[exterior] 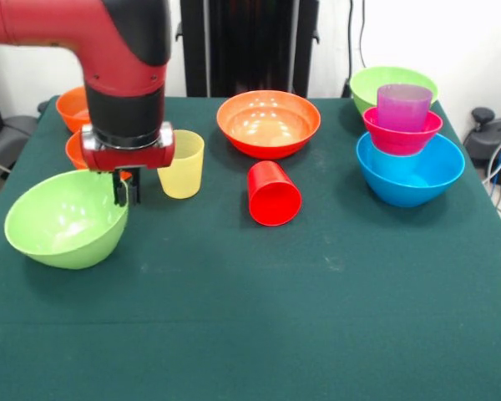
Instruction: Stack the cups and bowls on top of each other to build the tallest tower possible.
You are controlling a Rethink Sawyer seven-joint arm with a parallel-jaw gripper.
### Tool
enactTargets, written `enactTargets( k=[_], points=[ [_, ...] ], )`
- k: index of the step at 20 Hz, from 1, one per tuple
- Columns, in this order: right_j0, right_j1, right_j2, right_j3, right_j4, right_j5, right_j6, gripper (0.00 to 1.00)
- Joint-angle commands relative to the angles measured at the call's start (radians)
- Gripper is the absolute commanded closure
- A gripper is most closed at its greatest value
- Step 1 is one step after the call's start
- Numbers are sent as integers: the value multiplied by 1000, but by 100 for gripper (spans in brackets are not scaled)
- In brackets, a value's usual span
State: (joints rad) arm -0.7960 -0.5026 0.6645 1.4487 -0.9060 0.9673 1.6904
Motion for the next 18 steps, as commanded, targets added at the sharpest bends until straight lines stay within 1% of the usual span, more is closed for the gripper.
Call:
enactTargets(
  k=[1,3,6,9,13,18],
  points=[
    [214,-173,-77,45,-39,16,113,100],
    [255,-199,-100,32,-15,75,119,100],
    [309,-216,-136,-4,9,136,106,100],
    [381,-226,-178,-58,7,223,112,100],
    [456,-238,-222,-102,7,288,130,100],
    [526,-236,-262,-149,-9,329,151,100]
  ],
)
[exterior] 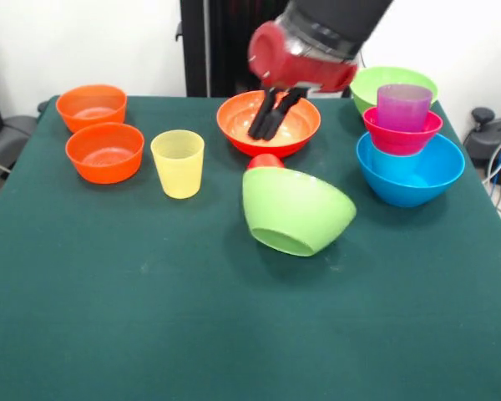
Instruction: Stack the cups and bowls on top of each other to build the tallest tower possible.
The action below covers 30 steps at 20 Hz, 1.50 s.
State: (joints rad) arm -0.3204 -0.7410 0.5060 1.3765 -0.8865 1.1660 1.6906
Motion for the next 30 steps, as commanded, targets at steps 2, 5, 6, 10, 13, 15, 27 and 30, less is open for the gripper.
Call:
enactTargets(
  k=[2,5,6,10,13,15,27,30],
  points=[
    [77,1,-122,-86,-36,137,164,100],
    [111,-4,-146,-95,-38,146,180,100],
    [118,-4,-152,-98,-35,147,183,100],
    [131,1,-175,-91,10,130,204,100],
    [75,9,-155,-30,155,70,225,100],
    [48,8,-154,-2,235,22,216,0],
    [-90,26,-95,164,592,-184,162,0],
    [-91,38,-97,177,612,-224,149,0]
  ],
)
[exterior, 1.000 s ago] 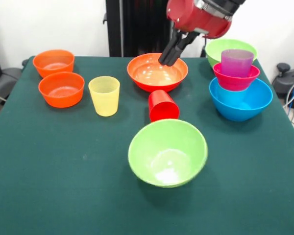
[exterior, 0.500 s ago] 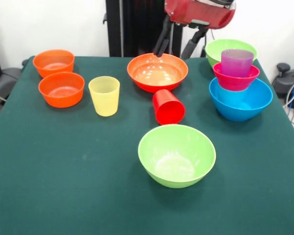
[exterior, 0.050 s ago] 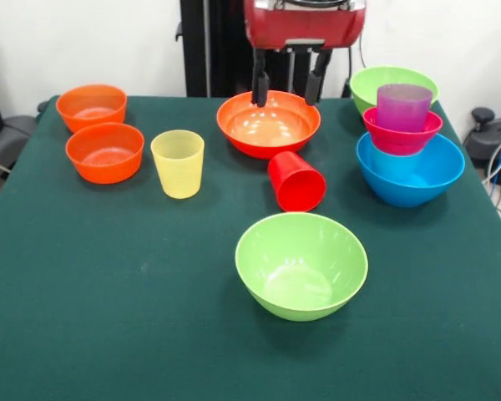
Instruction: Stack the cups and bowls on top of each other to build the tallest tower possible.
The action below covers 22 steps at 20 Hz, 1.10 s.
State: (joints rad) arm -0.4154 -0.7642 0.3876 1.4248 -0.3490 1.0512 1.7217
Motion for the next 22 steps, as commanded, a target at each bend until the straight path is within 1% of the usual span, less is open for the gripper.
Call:
enactTargets(
  k=[1,3,6,11,13,17,22],
  points=[
    [3,62,21,136,83,-117,116,0],
    [-9,76,36,142,118,-132,105,0],
    [1,103,33,122,124,-158,96,0],
    [35,172,-2,46,70,-220,90,0],
    [41,189,-13,28,52,-239,85,0],
    [43,206,-41,10,11,-263,58,0],
    [34,231,-59,-3,-23,-303,31,0]
  ],
)
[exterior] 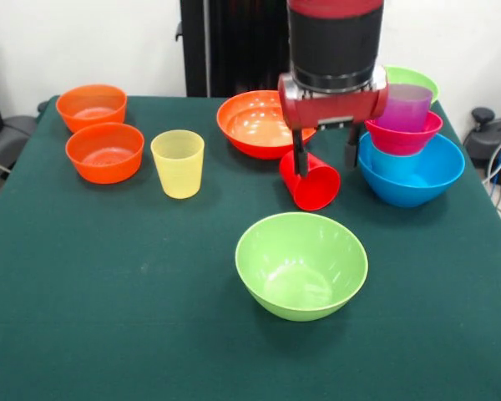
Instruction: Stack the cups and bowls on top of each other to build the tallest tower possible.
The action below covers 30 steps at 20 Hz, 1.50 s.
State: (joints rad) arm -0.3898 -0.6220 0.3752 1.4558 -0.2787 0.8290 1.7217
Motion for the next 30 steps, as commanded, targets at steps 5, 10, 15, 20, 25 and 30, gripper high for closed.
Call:
enactTargets(
  k=[5,10,15,20,25,30],
  points=[
    [15,105,-63,-68,-124,-80,11,0],
    [6,110,-64,-93,-143,-69,-15,0],
    [2,127,-62,-123,-165,-75,-31,0],
    [-23,160,-48,-164,-177,-80,-67,0],
    [-64,211,-22,-272,-192,-50,-144,0],
    [-72,253,2,-363,-178,16,-186,0]
  ],
)
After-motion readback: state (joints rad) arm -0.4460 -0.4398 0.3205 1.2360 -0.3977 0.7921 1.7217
